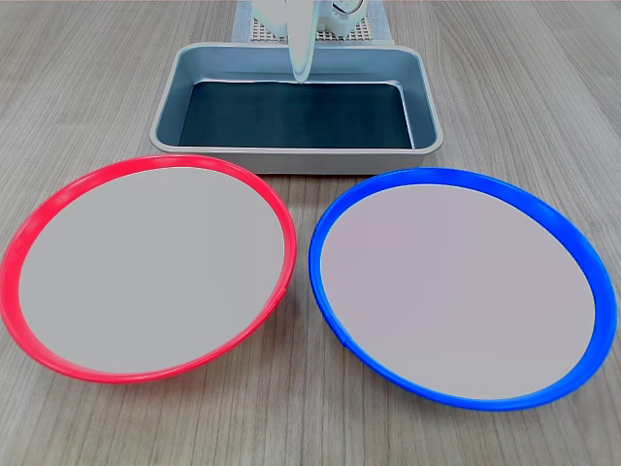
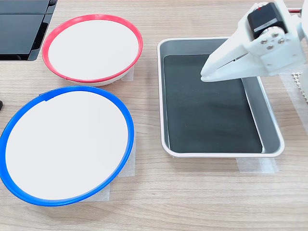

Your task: Lift the stacked dish and set it down on the table.

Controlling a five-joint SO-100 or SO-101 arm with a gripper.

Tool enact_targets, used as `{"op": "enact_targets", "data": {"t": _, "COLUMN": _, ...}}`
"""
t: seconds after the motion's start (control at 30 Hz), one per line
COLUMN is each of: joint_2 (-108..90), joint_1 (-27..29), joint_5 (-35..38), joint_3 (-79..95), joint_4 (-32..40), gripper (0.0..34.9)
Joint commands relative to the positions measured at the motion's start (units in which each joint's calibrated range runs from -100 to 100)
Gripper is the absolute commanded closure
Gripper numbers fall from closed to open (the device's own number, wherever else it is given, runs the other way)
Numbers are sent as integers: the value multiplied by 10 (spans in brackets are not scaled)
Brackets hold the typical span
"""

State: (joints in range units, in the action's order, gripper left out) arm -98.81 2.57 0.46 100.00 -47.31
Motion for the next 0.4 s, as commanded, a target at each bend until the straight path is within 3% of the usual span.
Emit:
{"op": "enact_targets", "data": {"t": 0.0, "joint_2": -3, "joint_1": 0, "joint_5": -2, "joint_3": 0, "joint_4": -1, "gripper": 346}}
{"op": "enact_targets", "data": {"t": 0.37, "joint_2": -3, "joint_1": 0, "joint_5": -2, "joint_3": 0, "joint_4": -1, "gripper": 346}}
